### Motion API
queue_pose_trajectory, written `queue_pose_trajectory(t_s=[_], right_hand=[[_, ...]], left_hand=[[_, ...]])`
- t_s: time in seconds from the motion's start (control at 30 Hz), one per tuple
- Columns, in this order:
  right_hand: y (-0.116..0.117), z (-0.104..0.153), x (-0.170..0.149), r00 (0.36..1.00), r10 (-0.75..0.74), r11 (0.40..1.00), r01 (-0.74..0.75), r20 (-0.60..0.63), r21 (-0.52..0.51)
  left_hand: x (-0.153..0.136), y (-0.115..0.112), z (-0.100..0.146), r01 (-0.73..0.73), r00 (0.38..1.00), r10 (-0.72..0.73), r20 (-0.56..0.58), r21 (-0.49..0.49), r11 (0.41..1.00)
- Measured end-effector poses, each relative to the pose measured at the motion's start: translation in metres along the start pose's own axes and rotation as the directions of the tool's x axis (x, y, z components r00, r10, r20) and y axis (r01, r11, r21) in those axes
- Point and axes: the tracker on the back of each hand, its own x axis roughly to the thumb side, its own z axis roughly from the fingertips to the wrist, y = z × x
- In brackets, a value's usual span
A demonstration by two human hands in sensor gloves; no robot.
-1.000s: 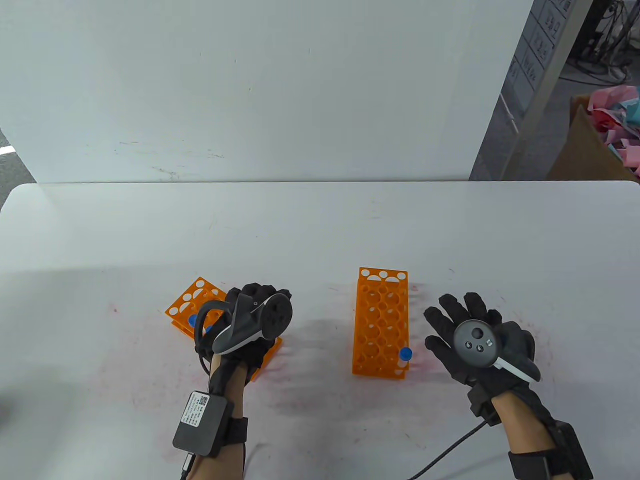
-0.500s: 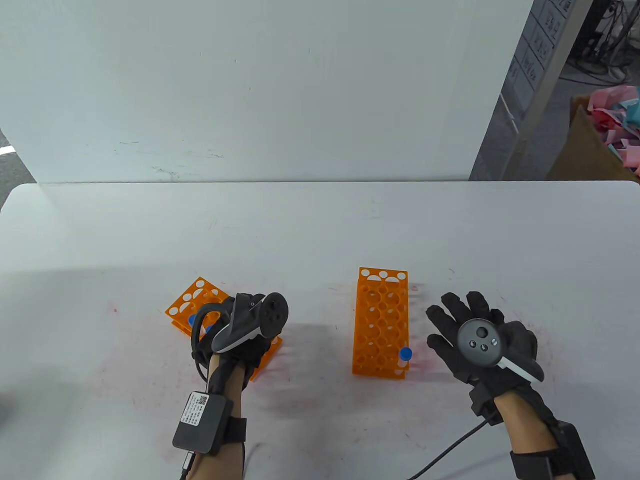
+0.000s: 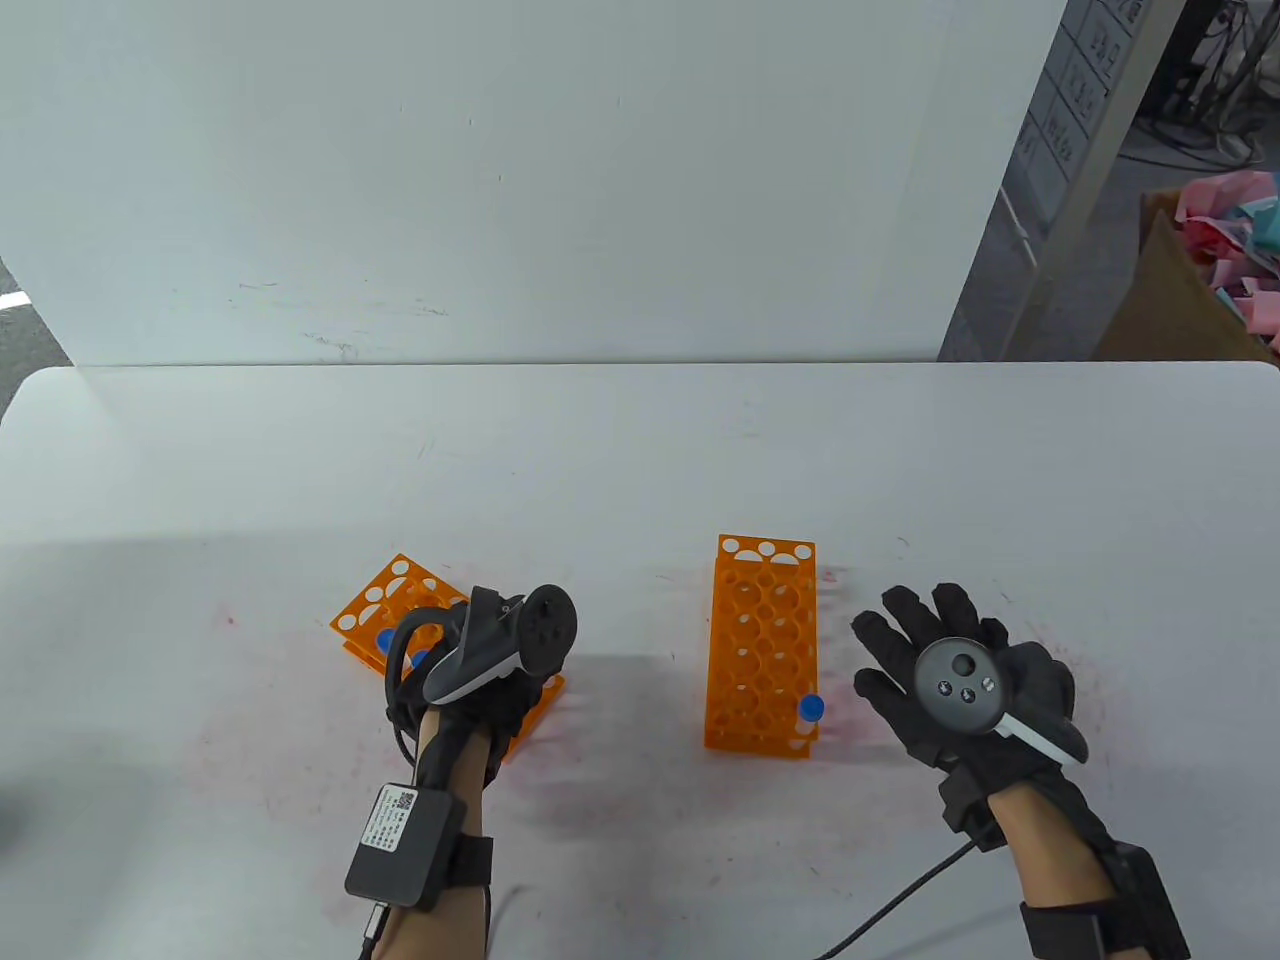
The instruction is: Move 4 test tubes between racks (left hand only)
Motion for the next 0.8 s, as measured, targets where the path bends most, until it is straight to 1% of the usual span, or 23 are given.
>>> queue_pose_trajectory(t_s=[0.27, 0.8], right_hand=[[0.0, 0.0, 0.0, 1.0, 0.0, 1.0, 0.0, 0.001, 0.002], [0.0, 0.0, 0.0, 1.0, -0.003, 1.0, 0.003, 0.001, 0.002]], left_hand=[[0.0, 0.002, 0.001, -0.001, 1.0, 0.001, 0.004, 0.012, 1.0], [0.011, 0.037, 0.014, -0.007, 0.999, 0.002, 0.04, 0.142, 0.99]])
